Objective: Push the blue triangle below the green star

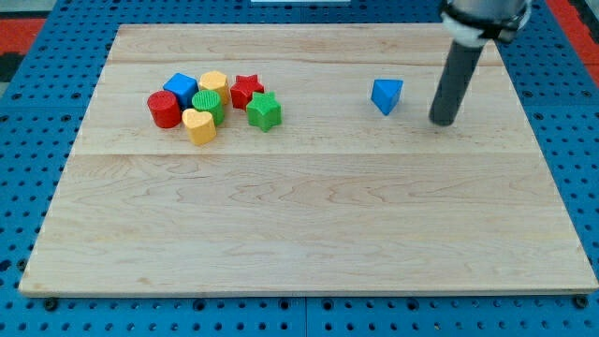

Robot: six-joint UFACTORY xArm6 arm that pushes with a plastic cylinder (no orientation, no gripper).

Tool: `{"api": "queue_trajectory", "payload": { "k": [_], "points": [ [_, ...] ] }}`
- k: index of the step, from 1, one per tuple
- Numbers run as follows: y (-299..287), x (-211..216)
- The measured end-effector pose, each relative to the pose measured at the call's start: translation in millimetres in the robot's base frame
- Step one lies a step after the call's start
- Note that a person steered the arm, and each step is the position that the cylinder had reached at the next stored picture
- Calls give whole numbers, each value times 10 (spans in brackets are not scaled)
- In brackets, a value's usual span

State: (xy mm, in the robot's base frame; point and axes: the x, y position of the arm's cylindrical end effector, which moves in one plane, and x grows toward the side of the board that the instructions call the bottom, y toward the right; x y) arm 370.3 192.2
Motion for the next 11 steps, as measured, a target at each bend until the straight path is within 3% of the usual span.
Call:
{"api": "queue_trajectory", "payload": {
  "k": [1, 3, 4, 5, 6, 7, 8, 9, 10, 11],
  "points": [
    [98, -499],
    [-1045, 74],
    [-1097, 87],
    [-551, -161],
    [-574, -450],
    [-1278, -339],
    [-1799, 89],
    [-1951, 374],
    [-1389, 288],
    [-1318, 713]
  ]
}}
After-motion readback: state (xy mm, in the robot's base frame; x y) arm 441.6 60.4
